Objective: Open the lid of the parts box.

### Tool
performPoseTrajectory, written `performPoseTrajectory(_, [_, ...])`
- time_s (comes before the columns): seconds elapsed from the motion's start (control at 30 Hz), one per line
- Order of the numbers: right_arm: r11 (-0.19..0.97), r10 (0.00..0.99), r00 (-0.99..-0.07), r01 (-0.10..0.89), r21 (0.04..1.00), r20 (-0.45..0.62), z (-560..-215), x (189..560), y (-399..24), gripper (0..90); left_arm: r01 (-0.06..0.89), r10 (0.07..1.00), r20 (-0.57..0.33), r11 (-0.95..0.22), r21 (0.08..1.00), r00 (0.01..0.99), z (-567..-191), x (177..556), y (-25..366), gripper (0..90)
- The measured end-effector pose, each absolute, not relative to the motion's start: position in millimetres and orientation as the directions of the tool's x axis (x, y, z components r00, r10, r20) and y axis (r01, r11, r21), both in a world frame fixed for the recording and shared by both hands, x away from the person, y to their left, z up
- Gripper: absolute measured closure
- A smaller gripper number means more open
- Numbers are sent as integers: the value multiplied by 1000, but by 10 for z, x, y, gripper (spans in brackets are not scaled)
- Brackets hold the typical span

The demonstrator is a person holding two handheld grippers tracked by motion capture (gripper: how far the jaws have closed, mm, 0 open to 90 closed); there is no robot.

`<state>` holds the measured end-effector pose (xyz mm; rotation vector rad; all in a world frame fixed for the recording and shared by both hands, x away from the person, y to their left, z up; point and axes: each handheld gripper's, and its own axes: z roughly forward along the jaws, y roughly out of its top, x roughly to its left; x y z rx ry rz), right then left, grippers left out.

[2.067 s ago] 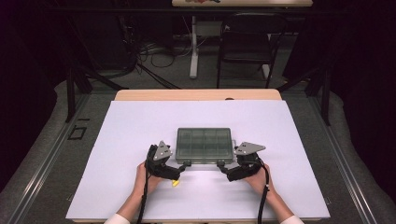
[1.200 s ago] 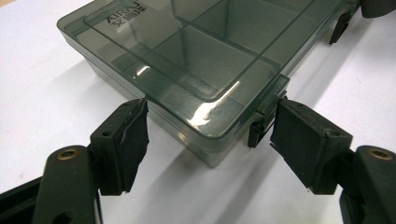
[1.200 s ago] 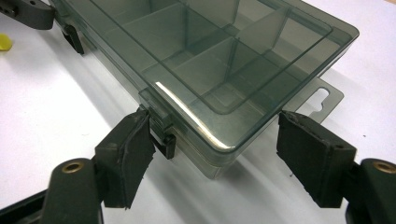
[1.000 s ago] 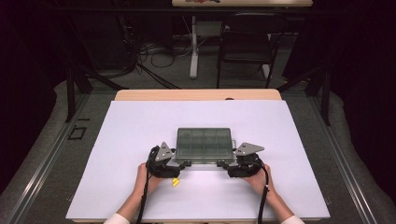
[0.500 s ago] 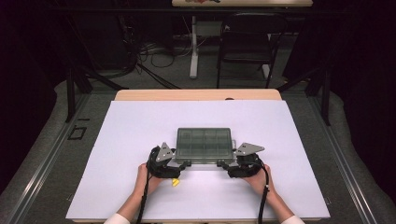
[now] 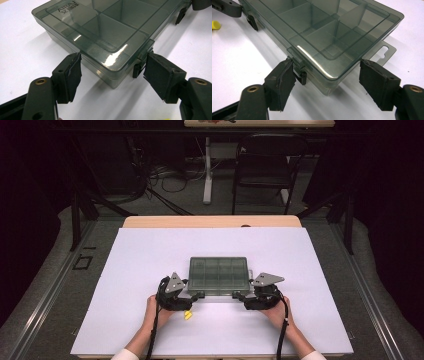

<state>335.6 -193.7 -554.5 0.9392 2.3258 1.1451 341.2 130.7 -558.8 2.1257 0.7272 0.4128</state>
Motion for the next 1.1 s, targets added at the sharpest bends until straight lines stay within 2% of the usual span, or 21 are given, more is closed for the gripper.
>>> performPoseTrajectory(1.1, [419, 717, -696, 406, 812, -22, -5544, 3351, -1950, 279, 347, 629, 33, -472, 810, 777, -5578, 3401, 1320, 307])
